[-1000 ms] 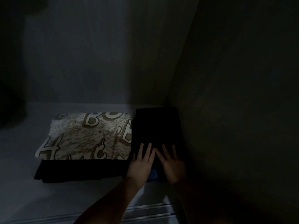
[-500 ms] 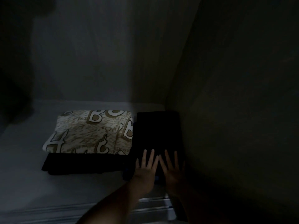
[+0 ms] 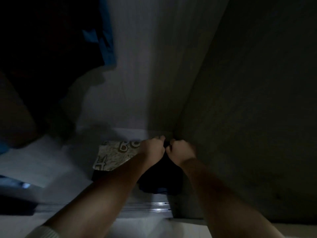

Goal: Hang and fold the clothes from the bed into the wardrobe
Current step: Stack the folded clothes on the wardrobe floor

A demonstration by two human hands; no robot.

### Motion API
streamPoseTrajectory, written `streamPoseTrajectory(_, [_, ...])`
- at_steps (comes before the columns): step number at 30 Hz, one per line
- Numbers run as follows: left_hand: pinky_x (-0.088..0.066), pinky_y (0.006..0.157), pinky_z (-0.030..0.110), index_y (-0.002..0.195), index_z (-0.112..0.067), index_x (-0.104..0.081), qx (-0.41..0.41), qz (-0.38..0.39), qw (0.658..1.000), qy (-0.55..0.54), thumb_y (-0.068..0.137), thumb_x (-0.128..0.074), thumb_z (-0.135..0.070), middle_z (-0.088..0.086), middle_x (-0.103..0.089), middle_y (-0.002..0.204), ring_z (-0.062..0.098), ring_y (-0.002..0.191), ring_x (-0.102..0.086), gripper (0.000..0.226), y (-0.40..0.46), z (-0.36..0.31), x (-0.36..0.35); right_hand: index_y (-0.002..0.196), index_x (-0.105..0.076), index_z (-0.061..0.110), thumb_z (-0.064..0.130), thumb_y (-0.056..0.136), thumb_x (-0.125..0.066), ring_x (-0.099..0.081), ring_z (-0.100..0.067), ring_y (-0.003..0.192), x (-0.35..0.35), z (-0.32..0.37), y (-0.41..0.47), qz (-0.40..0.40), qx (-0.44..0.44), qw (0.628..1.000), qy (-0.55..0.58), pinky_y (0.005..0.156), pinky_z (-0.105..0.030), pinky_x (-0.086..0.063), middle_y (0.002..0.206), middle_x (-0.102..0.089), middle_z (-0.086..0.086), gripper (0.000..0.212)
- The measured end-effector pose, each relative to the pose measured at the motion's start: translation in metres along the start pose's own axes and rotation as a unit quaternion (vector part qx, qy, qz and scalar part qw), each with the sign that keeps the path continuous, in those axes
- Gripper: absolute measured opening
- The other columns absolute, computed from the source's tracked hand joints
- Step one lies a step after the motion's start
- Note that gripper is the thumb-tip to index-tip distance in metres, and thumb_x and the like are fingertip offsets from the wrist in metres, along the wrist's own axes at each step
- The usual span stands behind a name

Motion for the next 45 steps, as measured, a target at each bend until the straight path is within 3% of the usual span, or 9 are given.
streamPoseTrajectory(4, [-0.042, 0.069, 0.032, 0.119, -0.016, -0.044, -0.019, -0.015, 0.999, -0.021, 0.091, -0.046, -0.022, 0.008, -0.06, 0.115, 0.028, 0.1, -0.062, 0.029, -0.022, 0.0, 0.088, 0.1, -0.063, 0.014, 0.04, 0.095, -0.044, -0.065, -0.028, 0.093, 0.082, 0.016, -0.032, 0.017, 0.013, 1.0, -0.001, 0.074, -0.035, -0.047, 0.099, -0.067, -0.01, 0.033])
streamPoseTrajectory(7, [-0.041, 0.064, 0.032, 0.117, -0.017, -0.046, 0.001, -0.047, 0.998, -0.028, 0.089, -0.048, -0.024, 0.009, -0.064, 0.108, 0.029, 0.095, -0.064, 0.029, -0.034, 0.002, 0.15, 0.098, -0.063, 0.015, 0.041, 0.095, -0.045, -0.065, -0.028, 0.091, 0.147, 0.028, -0.053, -0.01, 0.017, 1.0, -0.002, 0.067, -0.031, -0.042, 0.096, -0.067, -0.009, 0.033])
streamPoseTrajectory(13, [-0.048, 0.073, 0.037, 0.119, -0.015, -0.046, 0.019, -0.044, 0.998, -0.043, 0.09, -0.045, -0.027, 0.015, -0.068, 0.102, 0.035, 0.094, -0.065, 0.03, -0.068, 0.006, 0.241, 0.101, -0.065, 0.016, 0.042, 0.093, -0.046, -0.065, -0.031, 0.097, 0.241, 0.049, -0.099, -0.061, 0.007, 0.998, -0.006, 0.073, -0.033, -0.047, 0.103, -0.068, -0.011, 0.033])
streamPoseTrajectory(19, [-0.046, 0.074, 0.037, 0.119, -0.013, -0.046, -0.008, -0.055, 0.997, -0.051, 0.093, -0.044, -0.025, 0.018, -0.065, 0.111, 0.038, 0.101, -0.062, 0.028, -0.104, -0.006, 0.287, 0.104, -0.064, 0.015, 0.041, 0.094, -0.044, -0.064, -0.033, 0.098, 0.268, 0.057, -0.139, -0.083, -0.007, 0.996, -0.013, 0.076, -0.035, -0.048, 0.105, -0.067, -0.013, 0.034])
streamPoseTrajectory(24, [-0.047, 0.078, 0.037, 0.128, -0.016, -0.046, -0.051, -0.034, 0.997, -0.045, 0.094, -0.044, -0.028, 0.015, -0.063, 0.115, 0.036, 0.104, -0.061, 0.035, -0.139, -0.016, 0.299, 0.101, -0.063, 0.017, 0.042, 0.093, -0.043, -0.064, -0.033, 0.096, 0.266, 0.055, -0.185, -0.094, -0.047, 0.994, 0.0, 0.067, -0.032, -0.04, 0.103, -0.067, -0.011, 0.033])
streamPoseTrajectory(30, [-0.048, 0.072, 0.036, 0.125, -0.019, -0.047, -0.182, -0.011, 0.983, -0.021, 0.095, -0.044, -0.03, 0.01, -0.065, 0.108, 0.033, 0.095, -0.064, 0.032, -0.184, -0.042, 0.3, 0.1, -0.066, 0.018, 0.044, 0.093, -0.042, -0.065, -0.032, 0.092, 0.251, 0.042, -0.262, -0.122, -0.138, 0.983, 0.024, 0.065, -0.029, -0.039, 0.101, -0.068, -0.01, 0.036])
streamPoseTrajectory(36, [-0.047, 0.071, 0.034, 0.104, -0.018, -0.054, -0.297, 0.034, 0.954, -0.01, 0.096, -0.04, -0.03, 0.005, -0.066, 0.102, 0.029, 0.089, -0.063, 0.02, -0.239, -0.125, 0.278, 0.11, -0.063, 0.018, 0.036, 0.095, -0.04, -0.064, -0.033, 0.099, 0.239, -0.008, -0.363, -0.097, -0.234, 0.967, -0.001, 0.069, -0.033, -0.042, 0.11, -0.067, -0.008, 0.033])
streamPoseTrajectory(42, [-0.046, 0.077, 0.035, 0.103, -0.015, -0.055, -0.421, 0.053, 0.905, -0.018, 0.092, -0.043, -0.029, 0.01, -0.066, 0.11, 0.034, 0.1, -0.061, 0.022, -0.298, -0.277, 0.255, 0.102, -0.065, 0.016, 0.035, 0.094, -0.042, -0.063, -0.034, 0.1, 0.235, -0.107, -0.51, -0.111, -0.375, 0.919, 0.04, 0.069, -0.032, -0.038, 0.107, -0.067, -0.011, 0.03])
streamPoseTrajectory(45, [-0.046, 0.077, 0.036, 0.103, -0.016, -0.055, -0.473, 0.067, 0.878, -0.017, 0.091, -0.043, -0.029, 0.011, -0.066, 0.11, 0.034, 0.101, -0.062, 0.021, -0.332, -0.367, 0.24, 0.086, -0.058, 0.017, 0.033, 0.096, -0.038, -0.063, -0.031, 0.09, 0.225, -0.168, -0.588, -0.1, -0.438, 0.892, 0.059, 0.065, -0.031, -0.04, 0.091, -0.063, -0.004, 0.028])
Point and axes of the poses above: each hand's wrist, its own y-axis towards the middle knuckle, its own x-axis out of the back of the hand, z = x × y, the point moved 6 cm from there along y, towards the middle knuckle
